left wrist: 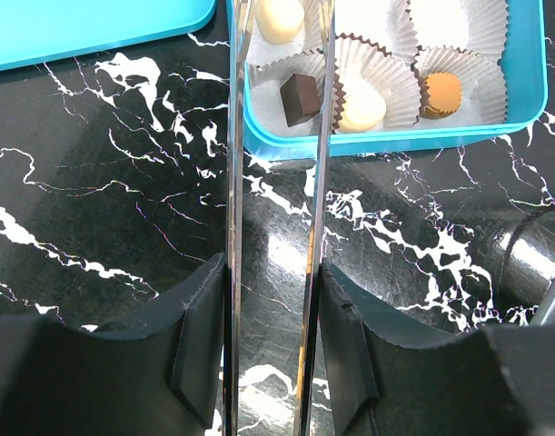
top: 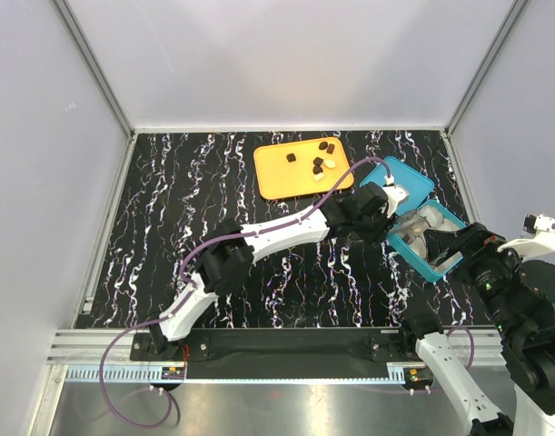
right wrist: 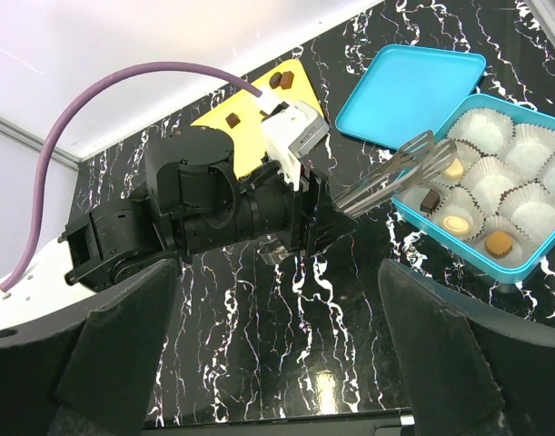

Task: Pack the chocolate

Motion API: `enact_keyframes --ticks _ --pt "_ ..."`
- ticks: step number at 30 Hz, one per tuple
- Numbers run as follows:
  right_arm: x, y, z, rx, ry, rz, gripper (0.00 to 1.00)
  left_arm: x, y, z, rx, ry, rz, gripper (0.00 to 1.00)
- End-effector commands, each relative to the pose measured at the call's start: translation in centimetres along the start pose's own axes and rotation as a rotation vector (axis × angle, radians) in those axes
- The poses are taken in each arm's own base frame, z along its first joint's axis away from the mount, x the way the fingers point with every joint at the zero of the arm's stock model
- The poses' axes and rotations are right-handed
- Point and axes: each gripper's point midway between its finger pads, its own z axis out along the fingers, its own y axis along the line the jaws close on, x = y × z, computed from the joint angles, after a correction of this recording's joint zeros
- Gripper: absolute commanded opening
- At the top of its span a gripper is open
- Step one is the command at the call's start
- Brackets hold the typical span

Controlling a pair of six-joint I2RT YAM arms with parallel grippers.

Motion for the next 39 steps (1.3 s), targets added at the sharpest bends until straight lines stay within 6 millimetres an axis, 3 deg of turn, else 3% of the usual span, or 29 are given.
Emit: enact_keyframes --ticks 1,4,7,11,17,20,23,29,39 --pt "-0.8 0.2 -0.1 -0.007 -0.033 -0.003 1.0 -7.1 -1.5 -4.3 0.011 -0.188 0.012 0.45" --pt "-1.0 0.2 -0.1 -0.006 -0.035 -0.002 1.0 -9.6 -1.6 -7.4 -0.01 -0.248 0.011 0.45" --pt "-1.1 0.3 -0.2 -0.007 -0.038 -0.002 1.0 -11.2 -0.1 -10.5 -0.107 -0.293 0.014 0.44" --pt "-0.8 0.2 -0.1 -0.008 -0.029 -0.002 1.0 -11.0 2.8 -13.1 -0.222 -0.285 0.016 0.44" --pt "-0.5 0.5 0.1 -0.019 -0.02 0.007 1.0 -8.4 10.7 -15.3 -0.356 -0.242 -0.073 0.44" --pt "-0.4 0.5 0.3 -0.017 -0.011 0.007 1.0 -6.7 13.5 -15.5 -0.385 -0.203 -0.099 0.44" --pt "-0.4 0.5 0.3 -0.018 -0.013 0.009 1.0 -4.8 17.8 -15.5 -0.425 -0.156 -0.127 0.44" --pt "-0.5 0.4 0.4 -0.014 -0.016 0.006 1.0 -1.2 22.0 -13.8 -0.436 -0.055 -0.121 0.43" --pt "-0.5 0.1 0.5 -0.001 -0.02 -0.008 1.0 2.6 24.0 -10.9 -0.416 0.03 -0.121 0.43"
